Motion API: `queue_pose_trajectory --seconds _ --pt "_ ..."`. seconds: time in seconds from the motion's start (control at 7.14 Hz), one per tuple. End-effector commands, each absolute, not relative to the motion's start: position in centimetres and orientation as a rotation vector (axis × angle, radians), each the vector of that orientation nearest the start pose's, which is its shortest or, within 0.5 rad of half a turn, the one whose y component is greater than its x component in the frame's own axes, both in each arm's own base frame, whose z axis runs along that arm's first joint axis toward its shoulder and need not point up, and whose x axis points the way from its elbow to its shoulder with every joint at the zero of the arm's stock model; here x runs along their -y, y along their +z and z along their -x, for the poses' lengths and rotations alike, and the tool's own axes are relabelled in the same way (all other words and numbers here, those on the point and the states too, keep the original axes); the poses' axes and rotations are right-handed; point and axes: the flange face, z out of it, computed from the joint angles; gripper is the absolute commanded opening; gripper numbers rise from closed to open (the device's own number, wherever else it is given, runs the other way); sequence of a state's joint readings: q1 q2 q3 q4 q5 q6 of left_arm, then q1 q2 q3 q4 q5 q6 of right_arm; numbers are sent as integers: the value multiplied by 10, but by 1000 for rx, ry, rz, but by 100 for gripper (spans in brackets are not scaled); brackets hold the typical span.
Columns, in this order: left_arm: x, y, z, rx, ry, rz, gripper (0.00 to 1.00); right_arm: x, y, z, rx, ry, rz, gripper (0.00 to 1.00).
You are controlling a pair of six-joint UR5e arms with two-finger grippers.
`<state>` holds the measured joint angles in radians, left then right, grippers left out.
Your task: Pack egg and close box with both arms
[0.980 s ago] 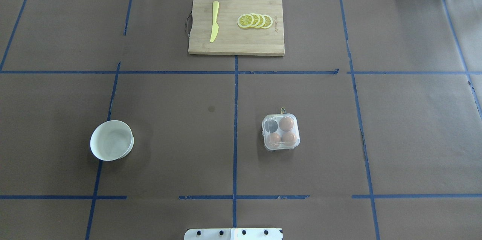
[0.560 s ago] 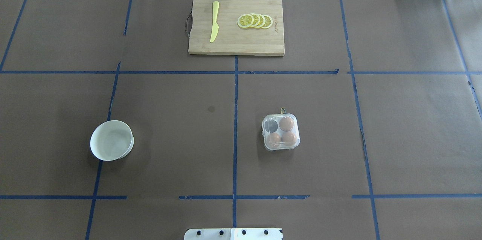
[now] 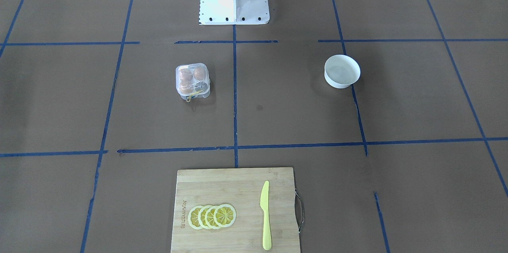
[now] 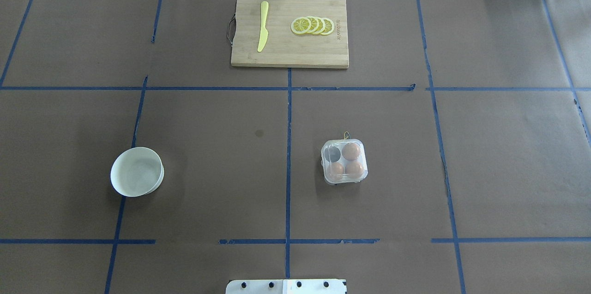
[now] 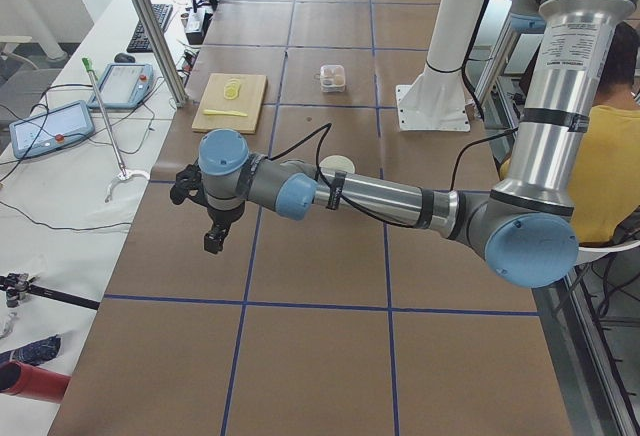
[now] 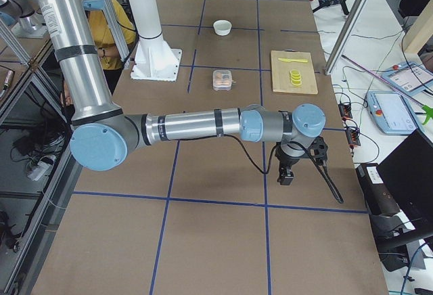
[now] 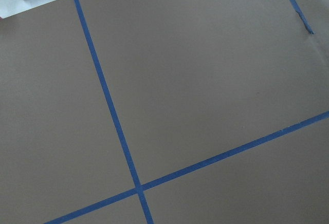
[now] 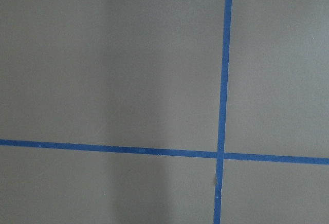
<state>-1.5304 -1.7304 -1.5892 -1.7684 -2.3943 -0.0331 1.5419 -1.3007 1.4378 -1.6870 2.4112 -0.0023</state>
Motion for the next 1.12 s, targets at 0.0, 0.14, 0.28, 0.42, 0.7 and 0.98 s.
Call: queue_pose_trajectory --seconds 0.0,0.14,0.28,0.42,0.7,0.98 --pt "558 559 35 -838 97 -266 100 594 596 -40 845 -40 -4 100" --pt "557 560 35 -838 95 -264 100 594 596 -29 845 -53 6 100" --pt "557 561 35 -837 90 -260 100 596 592 -24 846 -51 7 100" --pt "557 563 34 -842 67 -244 100 599 579 -24 846 -32 -3 100" --pt "558 580 32 -842 27 -206 100 597 571 -24 849 -37 -18 100" --pt "559 589 32 -837 24 -193 100 596 541 -26 837 -61 -77 100"
